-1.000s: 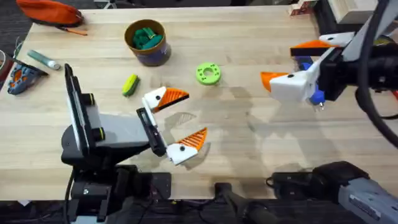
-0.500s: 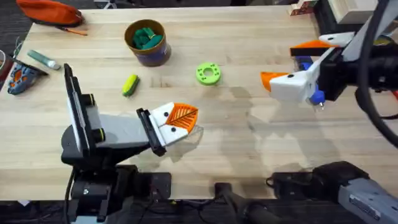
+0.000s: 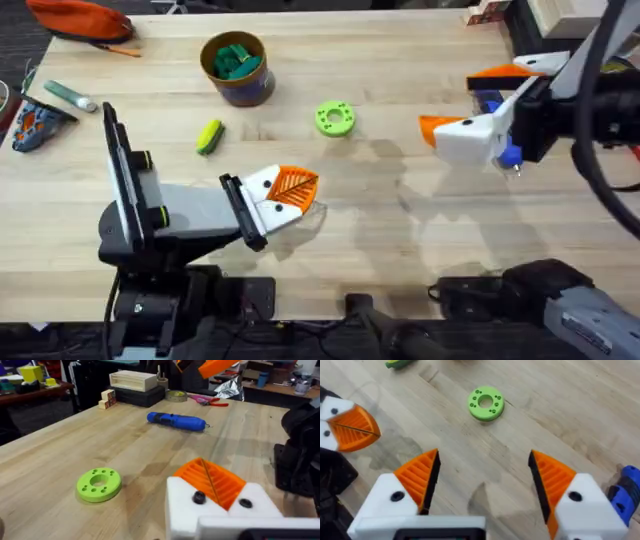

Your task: Pick up the gripper from the table and insert it into the empty holder that is missing its gripper. Then pick up a screw, insert it into the mounting hole, and use the screwdriver to tighten it. Finally, clean up the table by picking up the vegetable and placing it into the bucket.

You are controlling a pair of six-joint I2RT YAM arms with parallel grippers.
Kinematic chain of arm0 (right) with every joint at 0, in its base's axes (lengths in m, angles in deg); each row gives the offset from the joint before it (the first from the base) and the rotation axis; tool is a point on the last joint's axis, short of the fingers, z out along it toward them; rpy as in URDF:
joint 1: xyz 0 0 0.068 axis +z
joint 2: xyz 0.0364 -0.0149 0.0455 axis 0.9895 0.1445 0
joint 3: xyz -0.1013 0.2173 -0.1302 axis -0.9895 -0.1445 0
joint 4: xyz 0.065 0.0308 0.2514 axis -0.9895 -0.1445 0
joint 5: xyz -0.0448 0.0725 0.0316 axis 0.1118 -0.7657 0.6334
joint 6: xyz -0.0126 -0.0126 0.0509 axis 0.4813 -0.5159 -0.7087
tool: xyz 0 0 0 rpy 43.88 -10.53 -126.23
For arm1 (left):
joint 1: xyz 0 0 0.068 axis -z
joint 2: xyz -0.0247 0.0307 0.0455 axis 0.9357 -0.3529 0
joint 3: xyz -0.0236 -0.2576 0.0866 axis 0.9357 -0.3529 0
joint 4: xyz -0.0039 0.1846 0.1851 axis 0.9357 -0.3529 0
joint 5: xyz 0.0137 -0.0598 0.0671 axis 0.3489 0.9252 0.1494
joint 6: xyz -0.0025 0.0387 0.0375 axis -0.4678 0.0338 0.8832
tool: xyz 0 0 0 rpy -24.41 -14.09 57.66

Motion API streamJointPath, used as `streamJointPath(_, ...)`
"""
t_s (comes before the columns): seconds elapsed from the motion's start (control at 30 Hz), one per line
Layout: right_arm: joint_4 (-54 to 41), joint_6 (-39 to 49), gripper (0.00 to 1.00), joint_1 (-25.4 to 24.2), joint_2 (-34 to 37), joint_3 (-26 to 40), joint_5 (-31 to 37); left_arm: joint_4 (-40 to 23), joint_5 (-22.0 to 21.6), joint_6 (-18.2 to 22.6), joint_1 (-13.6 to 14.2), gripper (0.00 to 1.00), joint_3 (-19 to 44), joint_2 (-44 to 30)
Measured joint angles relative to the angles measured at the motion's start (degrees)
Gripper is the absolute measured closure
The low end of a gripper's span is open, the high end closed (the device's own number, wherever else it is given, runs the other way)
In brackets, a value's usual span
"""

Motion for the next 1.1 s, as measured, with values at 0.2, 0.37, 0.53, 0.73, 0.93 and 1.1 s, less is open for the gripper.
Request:
streamJointPath(0.2, 0.0, 0.0, 0.008, 0.0, 0.0, 0.0, 0.0, 0.0, 0.0, 0.0, 0.0, 0.986, 0.0, 0.0)
streamJointPath(0.37, 0.2, 0.0, 0.008, 0.0, 0.0, 0.0, 0.1, 0.0, 0.0, 0.0, 0.0, 0.986, 0.0, 0.0)
streamJointPath(0.53, -0.9, -5.6, 0.010, 0.0, 0.0, 0.1, 6.0, 0.0, 0.0, 0.0, 0.0, 0.986, 0.0, 0.0)
streamJointPath(0.73, -9.8, -9.6, 0.010, -0.3, 4.6, 6.4, 14.7, 0.0, 0.0, 0.0, 0.0, 0.986, 0.0, 0.0)
streamJointPath(0.93, -16.5, -11.7, 0.010, -6.5, 15.1, 17.8, 21.8, 0.0, 0.0, 0.0, 0.0, 0.986, 0.0, 0.0)
streamJointPath(1.1, -16.4, -12.1, 0.010, -15.0, 22.9, 23.7, 23.7, 0.0, 0.0, 0.0, 0.0, 0.986, 0.0, 0.0)
